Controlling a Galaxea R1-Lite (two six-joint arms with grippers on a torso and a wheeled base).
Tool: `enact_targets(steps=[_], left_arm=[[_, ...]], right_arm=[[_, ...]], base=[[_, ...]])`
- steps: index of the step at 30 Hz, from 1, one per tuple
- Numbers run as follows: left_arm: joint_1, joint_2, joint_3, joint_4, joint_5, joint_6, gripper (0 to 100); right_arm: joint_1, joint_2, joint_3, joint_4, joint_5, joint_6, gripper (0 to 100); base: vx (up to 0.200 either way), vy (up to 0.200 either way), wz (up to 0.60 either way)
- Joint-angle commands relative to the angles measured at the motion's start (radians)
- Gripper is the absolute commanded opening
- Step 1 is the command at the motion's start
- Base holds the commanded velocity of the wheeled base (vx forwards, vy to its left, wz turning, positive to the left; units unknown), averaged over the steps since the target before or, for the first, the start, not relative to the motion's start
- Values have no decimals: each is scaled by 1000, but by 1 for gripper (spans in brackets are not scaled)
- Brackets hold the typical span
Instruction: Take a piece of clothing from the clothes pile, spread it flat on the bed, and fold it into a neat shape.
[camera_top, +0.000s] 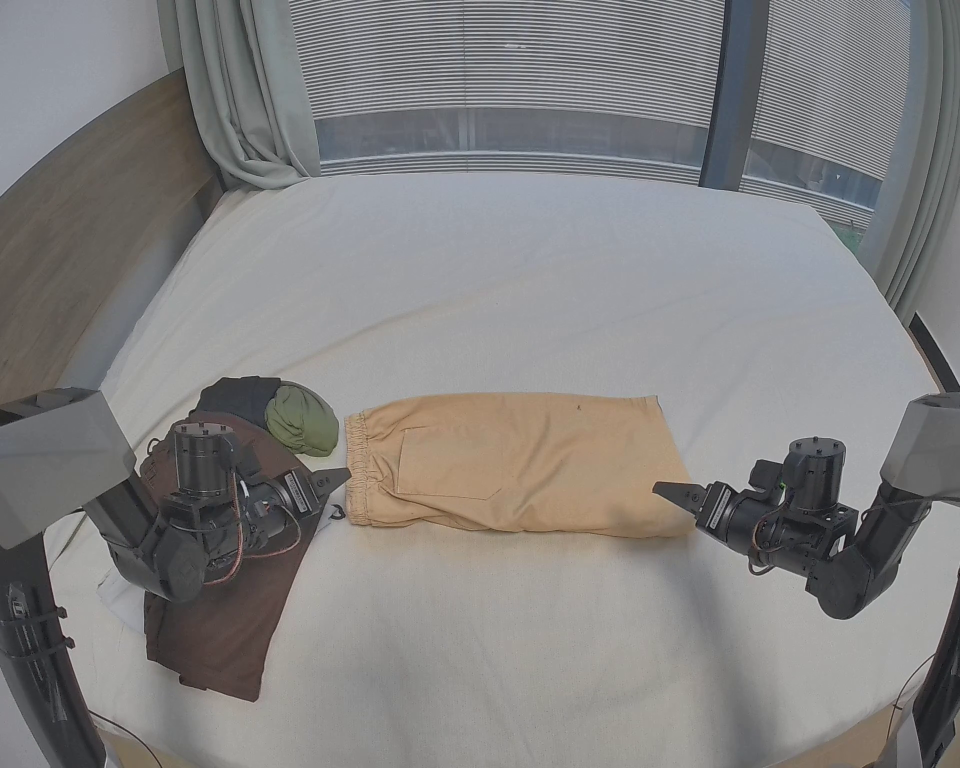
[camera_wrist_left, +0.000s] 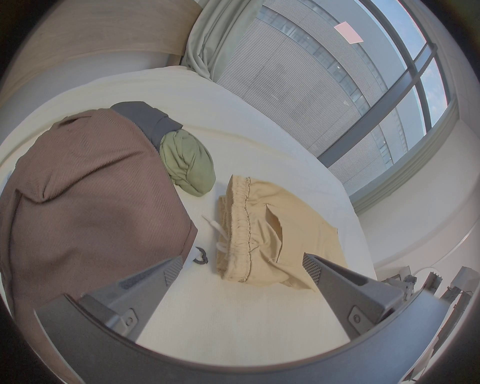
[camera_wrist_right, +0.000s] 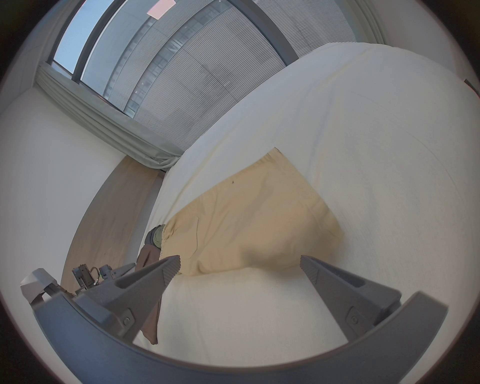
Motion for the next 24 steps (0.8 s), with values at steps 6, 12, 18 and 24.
enact_targets(steps=[6, 12, 18, 24], left_arm=[[-6, 25, 0, -95, -1, -56, 100], [-8, 39, 1, -118, -1, -60, 100], [-8, 43, 1, -118, -1, -60, 100], [-8, 43, 0, -118, -1, -60, 100]], right_arm=[[2, 90, -11, -6, 2, 3, 100], [2, 155, -48, -11, 0, 6, 100], [2, 195, -77, -10, -1, 19, 100], [4, 233, -99, -11, -1, 28, 100]], base=[[0, 0, 0], [0, 0, 0], [0, 0, 0], [0, 0, 0]])
